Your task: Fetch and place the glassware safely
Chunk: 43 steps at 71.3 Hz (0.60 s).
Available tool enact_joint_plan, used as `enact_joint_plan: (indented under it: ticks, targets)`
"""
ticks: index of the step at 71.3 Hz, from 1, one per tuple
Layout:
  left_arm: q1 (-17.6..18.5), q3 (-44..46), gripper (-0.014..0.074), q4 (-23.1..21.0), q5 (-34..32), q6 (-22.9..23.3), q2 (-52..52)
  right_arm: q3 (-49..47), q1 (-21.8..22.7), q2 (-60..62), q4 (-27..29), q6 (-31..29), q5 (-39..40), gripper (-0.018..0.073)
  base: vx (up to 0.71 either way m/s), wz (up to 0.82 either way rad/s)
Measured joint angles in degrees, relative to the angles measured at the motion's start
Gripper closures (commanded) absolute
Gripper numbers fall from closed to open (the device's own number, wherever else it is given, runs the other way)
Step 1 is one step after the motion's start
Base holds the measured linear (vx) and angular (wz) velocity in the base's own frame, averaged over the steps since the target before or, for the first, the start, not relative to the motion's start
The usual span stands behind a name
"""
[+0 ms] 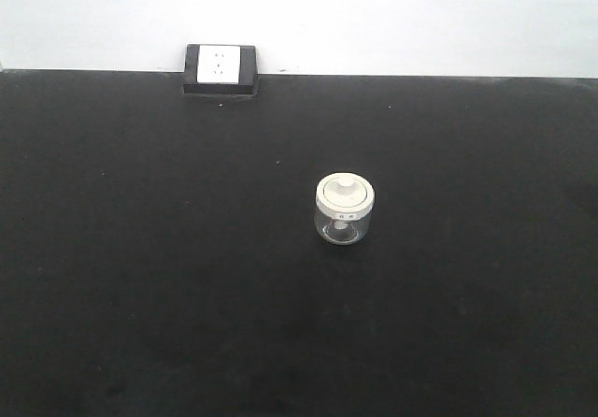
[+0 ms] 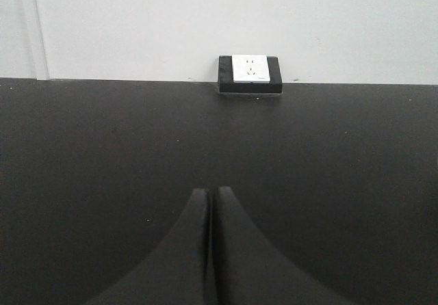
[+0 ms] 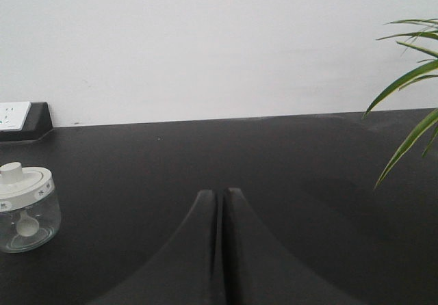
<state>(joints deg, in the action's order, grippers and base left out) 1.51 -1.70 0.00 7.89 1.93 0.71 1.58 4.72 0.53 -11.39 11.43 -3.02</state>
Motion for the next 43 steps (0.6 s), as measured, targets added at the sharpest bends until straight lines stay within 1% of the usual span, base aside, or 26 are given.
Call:
enact_joint_plan:
  ticks: [43]
  targets:
    - [0.0,0.0,0.0603,0.0,0.0,0.0,0.0,0.0,0.0,0.0,0.6,0.0,-0.2,0.0563,0.00,0.00]
